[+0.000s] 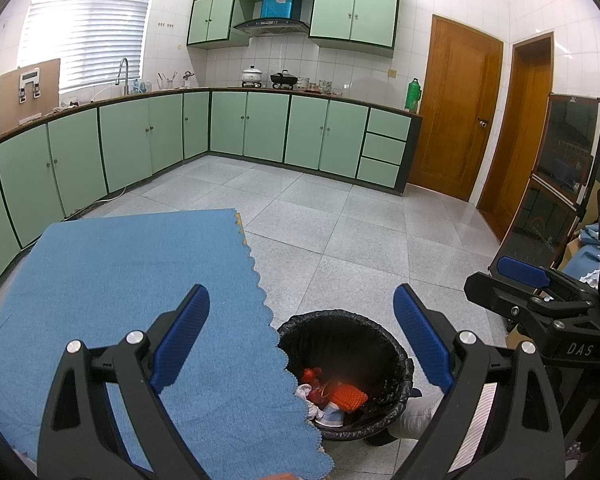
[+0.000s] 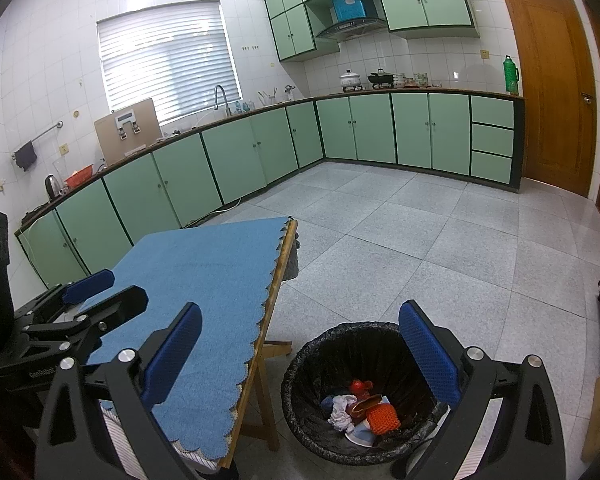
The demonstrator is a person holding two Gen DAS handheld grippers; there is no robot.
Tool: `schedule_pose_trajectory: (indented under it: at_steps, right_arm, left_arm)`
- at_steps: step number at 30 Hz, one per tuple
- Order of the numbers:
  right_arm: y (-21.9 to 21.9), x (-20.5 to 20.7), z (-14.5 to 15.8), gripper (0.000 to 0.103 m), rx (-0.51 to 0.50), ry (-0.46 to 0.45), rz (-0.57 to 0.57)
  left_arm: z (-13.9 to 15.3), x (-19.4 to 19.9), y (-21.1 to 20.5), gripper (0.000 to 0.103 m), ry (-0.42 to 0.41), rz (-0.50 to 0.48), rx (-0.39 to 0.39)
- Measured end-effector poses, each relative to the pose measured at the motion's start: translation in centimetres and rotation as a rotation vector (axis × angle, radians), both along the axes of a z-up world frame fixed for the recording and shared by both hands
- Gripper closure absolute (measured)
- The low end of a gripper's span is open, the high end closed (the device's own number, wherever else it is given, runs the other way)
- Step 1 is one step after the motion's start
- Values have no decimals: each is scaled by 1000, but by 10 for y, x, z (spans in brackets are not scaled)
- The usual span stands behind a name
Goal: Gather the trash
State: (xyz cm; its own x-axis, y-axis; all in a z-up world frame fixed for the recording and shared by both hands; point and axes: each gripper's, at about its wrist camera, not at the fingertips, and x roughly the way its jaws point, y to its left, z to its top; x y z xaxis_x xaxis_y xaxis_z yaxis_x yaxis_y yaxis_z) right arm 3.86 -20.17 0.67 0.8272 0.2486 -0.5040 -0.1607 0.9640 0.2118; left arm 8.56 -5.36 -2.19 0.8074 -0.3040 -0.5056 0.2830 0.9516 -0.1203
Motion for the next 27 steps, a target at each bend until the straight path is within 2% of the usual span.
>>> schedule_pose_trajectory:
  at_steps: [27]
  right_arm:
    - [0, 0, 0, 6, 0, 1, 1]
  left_arm:
    - [-9, 2, 4, 13, 9, 4, -1]
